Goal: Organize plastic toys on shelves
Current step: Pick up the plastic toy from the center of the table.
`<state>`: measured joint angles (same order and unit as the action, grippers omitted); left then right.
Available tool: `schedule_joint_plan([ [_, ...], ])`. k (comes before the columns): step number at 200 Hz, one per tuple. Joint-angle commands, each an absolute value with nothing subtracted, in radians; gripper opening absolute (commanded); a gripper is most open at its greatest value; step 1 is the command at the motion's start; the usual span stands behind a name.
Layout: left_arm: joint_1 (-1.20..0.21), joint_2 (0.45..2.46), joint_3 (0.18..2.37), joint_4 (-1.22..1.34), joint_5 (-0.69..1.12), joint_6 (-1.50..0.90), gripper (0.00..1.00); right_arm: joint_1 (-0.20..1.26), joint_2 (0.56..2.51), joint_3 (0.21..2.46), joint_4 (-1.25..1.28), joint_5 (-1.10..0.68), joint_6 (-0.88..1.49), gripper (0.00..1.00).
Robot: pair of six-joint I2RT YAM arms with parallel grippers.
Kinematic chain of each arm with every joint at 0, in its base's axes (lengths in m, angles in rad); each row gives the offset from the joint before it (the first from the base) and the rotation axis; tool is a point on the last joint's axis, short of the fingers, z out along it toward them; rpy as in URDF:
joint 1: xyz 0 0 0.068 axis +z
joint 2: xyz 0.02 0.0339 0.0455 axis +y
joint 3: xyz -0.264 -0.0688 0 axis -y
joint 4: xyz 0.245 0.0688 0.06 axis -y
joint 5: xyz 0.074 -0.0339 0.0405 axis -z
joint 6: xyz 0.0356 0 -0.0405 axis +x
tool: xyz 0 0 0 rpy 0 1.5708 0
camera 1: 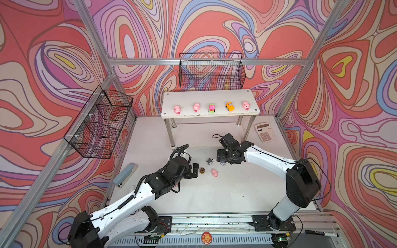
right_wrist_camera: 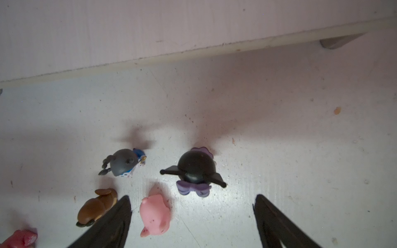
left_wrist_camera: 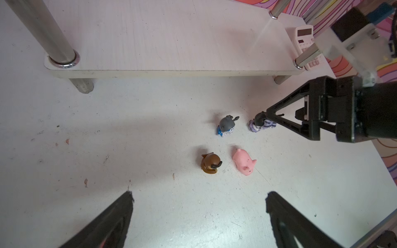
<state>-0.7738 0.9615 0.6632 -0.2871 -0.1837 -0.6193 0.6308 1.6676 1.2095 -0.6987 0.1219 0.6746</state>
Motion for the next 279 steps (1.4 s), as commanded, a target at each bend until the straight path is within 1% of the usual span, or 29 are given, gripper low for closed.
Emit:
schedule_joint_plan([
  [1, -0.781, 0.952, 0.664, -0.277, -0.203, -0.597, 1.0, 0.624, 1.686, 1.238, -0.717, 0.124, 0.688, 0.93],
  [118, -0.781, 0.99, 0.717, -0.29, -0.233, -0.538, 1.0, 0.611, 1.694, 1.246, -0.746, 0.137, 0.71, 0.92],
  [181, -0.781, 0.983, 0.715, -0.3, -0.236, -0.534, 1.0, 0.609, 1.718, 1.245, -0.749, 0.136, 0.721, 0.9],
  [226, -0.781, 0.988, 0.715, -0.296, -0.236, -0.531, 1.0, 0.609, 1.739, 1.242, -0.74, 0.115, 0.722, 0.87],
  [279, -0.781, 0.994, 0.712, -0.295, -0.239, -0.531, 1.0, 0.609, 1.766, 1.265, -0.744, 0.106, 0.713, 0.85],
])
